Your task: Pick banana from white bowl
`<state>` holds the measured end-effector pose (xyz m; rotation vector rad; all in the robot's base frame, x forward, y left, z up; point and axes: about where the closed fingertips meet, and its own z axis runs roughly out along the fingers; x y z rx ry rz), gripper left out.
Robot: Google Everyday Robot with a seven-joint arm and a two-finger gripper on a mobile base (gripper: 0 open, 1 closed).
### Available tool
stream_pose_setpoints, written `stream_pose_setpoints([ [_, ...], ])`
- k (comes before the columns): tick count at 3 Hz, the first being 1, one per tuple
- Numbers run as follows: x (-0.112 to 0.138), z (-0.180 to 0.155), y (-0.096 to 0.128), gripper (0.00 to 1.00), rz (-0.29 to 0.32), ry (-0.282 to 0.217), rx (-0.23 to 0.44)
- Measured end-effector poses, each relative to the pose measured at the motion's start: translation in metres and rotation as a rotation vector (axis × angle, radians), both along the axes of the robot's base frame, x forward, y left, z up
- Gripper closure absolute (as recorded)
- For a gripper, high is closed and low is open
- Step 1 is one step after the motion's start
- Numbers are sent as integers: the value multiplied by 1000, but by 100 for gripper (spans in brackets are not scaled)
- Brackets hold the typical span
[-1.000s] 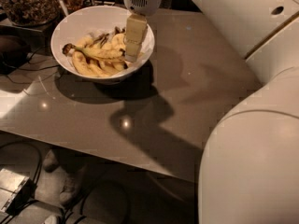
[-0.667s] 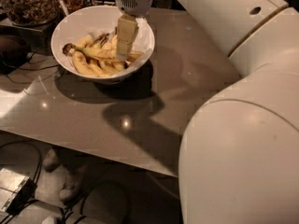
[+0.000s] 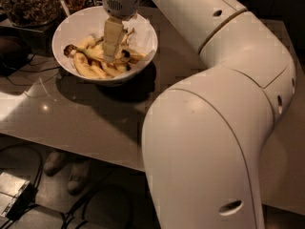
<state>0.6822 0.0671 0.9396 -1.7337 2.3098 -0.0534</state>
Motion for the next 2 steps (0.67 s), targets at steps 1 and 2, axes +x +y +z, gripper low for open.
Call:
stream_pose_setpoints([
  [1,1,-6,12,18,8,15,15],
  [2,0,-13,17,24,13,37,27],
])
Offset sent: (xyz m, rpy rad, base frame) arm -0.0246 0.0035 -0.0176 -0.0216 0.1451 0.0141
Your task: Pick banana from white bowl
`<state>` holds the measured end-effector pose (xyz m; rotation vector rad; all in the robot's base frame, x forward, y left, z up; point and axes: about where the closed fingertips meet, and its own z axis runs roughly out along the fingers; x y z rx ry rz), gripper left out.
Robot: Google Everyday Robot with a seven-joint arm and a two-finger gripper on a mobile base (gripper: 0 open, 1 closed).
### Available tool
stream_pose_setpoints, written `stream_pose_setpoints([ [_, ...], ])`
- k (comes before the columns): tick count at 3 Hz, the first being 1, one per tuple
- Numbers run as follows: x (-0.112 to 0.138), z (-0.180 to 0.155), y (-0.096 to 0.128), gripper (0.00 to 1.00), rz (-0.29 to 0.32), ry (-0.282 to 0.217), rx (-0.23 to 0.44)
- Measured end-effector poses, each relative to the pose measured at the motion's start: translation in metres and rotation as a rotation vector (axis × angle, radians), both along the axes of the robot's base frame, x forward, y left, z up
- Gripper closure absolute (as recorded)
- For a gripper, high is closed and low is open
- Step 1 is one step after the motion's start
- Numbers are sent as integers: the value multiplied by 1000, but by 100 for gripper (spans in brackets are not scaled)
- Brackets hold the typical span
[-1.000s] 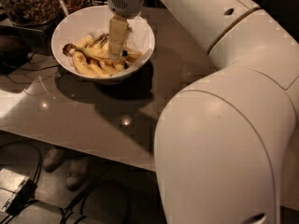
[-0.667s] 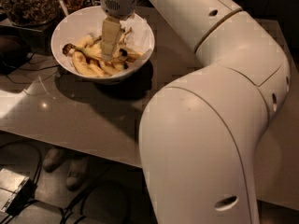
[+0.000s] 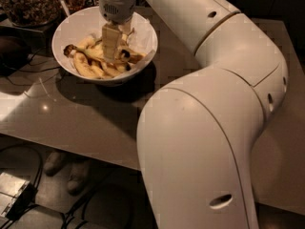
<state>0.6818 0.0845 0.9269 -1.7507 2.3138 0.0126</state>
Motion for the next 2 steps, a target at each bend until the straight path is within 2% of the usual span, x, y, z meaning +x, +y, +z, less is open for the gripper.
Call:
stream_pose_setpoints([
  [1,-2,-8,4,30,7,27,16],
  [2,-2,-14,12,38,43,30,4],
])
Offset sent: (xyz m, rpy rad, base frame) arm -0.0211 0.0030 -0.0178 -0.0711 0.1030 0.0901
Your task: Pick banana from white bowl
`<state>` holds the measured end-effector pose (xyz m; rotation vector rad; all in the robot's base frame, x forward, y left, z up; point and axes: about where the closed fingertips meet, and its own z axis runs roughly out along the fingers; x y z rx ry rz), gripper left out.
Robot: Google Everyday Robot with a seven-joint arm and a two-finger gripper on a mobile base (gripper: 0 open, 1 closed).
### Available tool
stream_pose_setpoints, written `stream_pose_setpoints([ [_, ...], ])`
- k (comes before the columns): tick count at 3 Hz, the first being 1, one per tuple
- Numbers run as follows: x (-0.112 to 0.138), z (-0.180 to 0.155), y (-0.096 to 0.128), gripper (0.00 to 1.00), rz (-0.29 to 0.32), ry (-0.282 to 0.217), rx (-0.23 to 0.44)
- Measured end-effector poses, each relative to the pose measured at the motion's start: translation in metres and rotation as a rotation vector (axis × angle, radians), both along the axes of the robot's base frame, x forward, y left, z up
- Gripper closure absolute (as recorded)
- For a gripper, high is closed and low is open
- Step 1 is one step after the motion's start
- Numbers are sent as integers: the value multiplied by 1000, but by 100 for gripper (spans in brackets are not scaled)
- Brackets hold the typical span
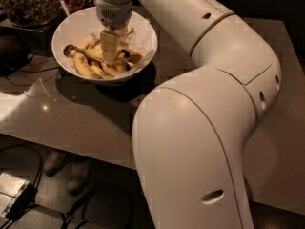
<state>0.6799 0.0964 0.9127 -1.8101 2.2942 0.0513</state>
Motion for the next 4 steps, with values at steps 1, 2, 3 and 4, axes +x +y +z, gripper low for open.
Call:
stream_pose_setpoints([
  [1,2,0,4,50,15,-2,-9],
  [2,2,0,10,49,36,-5,-19],
  [3,3,2,16,48,55,-11,-28],
  [4,5,11,19,46,84,-56,-61],
])
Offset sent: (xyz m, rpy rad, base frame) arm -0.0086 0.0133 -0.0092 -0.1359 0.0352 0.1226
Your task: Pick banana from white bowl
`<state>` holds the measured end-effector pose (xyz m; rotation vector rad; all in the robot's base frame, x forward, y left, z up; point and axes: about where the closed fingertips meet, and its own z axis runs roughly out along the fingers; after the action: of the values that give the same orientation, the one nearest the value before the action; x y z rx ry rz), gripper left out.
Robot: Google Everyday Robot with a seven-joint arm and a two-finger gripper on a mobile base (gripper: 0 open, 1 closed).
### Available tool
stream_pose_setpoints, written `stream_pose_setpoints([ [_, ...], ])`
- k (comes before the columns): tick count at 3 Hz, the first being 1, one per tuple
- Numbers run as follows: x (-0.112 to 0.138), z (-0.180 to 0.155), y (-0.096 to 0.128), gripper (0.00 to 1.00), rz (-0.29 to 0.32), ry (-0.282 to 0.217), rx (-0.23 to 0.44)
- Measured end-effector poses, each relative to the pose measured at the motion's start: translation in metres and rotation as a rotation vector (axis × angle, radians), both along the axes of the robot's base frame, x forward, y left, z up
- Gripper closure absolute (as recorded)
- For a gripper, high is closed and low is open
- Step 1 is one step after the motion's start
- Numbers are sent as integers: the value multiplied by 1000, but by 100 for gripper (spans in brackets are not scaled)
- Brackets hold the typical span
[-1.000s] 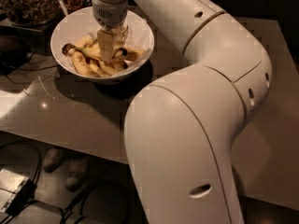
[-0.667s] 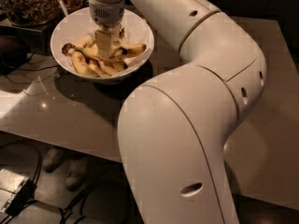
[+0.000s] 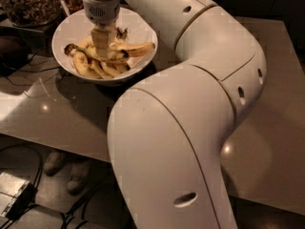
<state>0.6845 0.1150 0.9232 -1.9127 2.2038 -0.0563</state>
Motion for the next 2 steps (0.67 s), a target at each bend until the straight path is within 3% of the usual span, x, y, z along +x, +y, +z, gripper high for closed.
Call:
stream_pose_setpoints([
  [1,-3,14,-3,44,35,-45,-25],
  [2,-4,15,-2,44,63,-49,-37],
])
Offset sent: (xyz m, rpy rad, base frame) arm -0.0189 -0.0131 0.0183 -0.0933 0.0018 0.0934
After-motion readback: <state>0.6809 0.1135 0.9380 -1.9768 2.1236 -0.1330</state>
